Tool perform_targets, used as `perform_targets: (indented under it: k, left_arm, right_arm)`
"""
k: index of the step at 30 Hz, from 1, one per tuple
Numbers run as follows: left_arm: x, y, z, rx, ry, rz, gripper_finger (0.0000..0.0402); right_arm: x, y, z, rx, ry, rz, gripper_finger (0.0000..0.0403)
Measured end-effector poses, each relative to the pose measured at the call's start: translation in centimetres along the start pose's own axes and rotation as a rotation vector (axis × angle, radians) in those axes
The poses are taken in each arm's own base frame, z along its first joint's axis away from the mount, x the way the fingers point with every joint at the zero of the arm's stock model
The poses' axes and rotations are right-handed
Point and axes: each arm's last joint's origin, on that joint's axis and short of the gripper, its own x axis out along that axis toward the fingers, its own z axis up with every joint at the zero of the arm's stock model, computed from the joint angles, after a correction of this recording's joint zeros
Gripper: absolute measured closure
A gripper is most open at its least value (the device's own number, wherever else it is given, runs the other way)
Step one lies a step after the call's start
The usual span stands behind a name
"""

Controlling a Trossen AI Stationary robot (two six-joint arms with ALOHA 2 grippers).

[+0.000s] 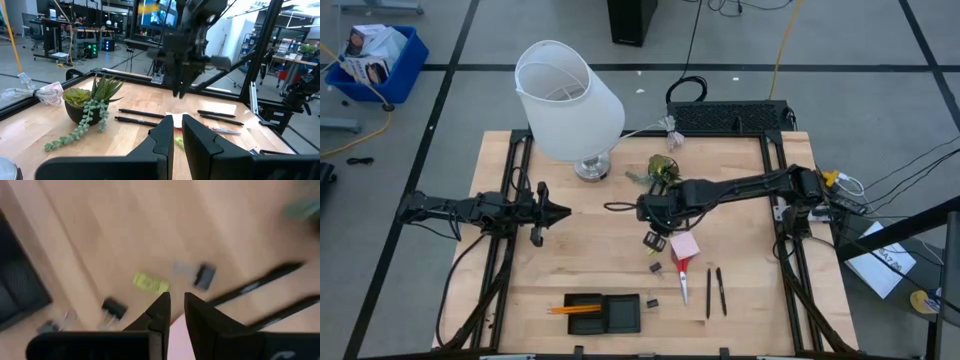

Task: Pick and place office supplies into organizer
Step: Put the pink sticky note into the mesh desk organizer

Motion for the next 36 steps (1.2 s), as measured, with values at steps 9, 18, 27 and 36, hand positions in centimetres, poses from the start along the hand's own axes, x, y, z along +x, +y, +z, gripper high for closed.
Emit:
perform_targets:
  k: [9, 18, 27, 36]
  left_arm:
    - [0.0, 0.0, 0.0, 0.000, 0.000, 0.000, 0.0360]
    - [0.0, 0.0, 0.0, 0.000, 0.000, 0.000, 0.0360]
    - [0.0, 0.0, 0.0, 0.000, 0.000, 0.000, 0.0360]
    - [0.0, 0.0, 0.0, 0.000, -0.001, 0.003, 0.0360]
  right_arm:
    - [2.5, -0.8, -1.6, 0.080, 0.105, 0.079, 0.0353]
    - [2.9, -3.0, -1.2, 0.222, 0.043, 0.093, 0.0335]
    - [1.6, -6.6, -5.1, 0.302, 0.086, 0.117, 0.0241]
    - [1.5, -8.9, -9.4, 0.379, 0.022, 0.159, 0.0214]
